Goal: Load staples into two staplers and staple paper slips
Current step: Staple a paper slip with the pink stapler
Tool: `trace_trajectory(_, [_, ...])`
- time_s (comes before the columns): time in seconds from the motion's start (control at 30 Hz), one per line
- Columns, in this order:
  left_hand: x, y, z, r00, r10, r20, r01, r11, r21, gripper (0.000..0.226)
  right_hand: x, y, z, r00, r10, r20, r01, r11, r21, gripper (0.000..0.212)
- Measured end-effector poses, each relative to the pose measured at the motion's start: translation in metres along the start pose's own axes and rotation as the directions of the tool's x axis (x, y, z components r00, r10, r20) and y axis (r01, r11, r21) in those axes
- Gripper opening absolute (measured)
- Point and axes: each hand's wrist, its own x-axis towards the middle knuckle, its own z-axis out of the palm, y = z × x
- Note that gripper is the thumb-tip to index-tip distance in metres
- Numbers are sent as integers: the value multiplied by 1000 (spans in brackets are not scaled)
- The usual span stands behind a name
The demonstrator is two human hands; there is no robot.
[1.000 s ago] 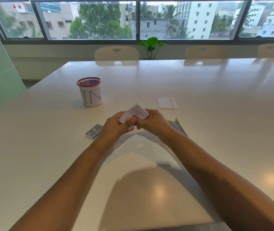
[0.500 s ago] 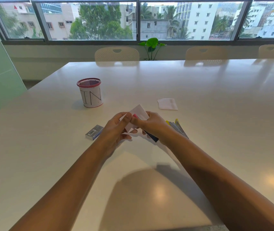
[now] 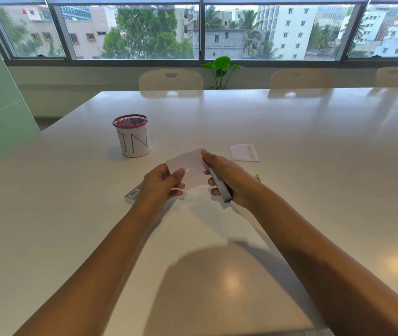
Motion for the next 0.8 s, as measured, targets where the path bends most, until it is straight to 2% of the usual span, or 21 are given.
trace_trajectory(0.1, [2,-1,-4,996,-39,-77,36,998,-48,27,3,1,1,996,10,-88,-11,1000,-13,27])
trace_trajectory(0.17, [3,-2,-5,992,-52,-111,46,997,-62,25,8,8,2,981,-89,-170,45,968,-246,25])
trace_trajectory(0.23, [4,-2,-5,990,-58,-130,48,996,-79,23,10,16,2,949,-212,-234,61,849,-525,43])
trace_trajectory(0.3, [4,-1,-4,986,-76,-152,62,994,-90,21,7,19,2,924,-301,-237,77,753,-654,50])
trace_trajectory(0.4, [5,-1,-3,981,-98,-169,79,990,-113,11,5,18,0,909,-334,-250,70,713,-698,43])
trace_trajectory(0.57, [6,-2,-3,982,-81,-173,64,993,-103,24,9,22,0,921,-309,-237,55,705,-707,44])
trace_trajectory(0.7, [5,-1,-2,984,-80,-160,60,990,-126,29,9,23,0,923,-305,-232,26,654,-756,50])
trace_trajectory(0.8, [5,-1,-2,985,-98,-141,78,987,-138,33,12,25,-1,925,-285,-250,13,682,-731,48])
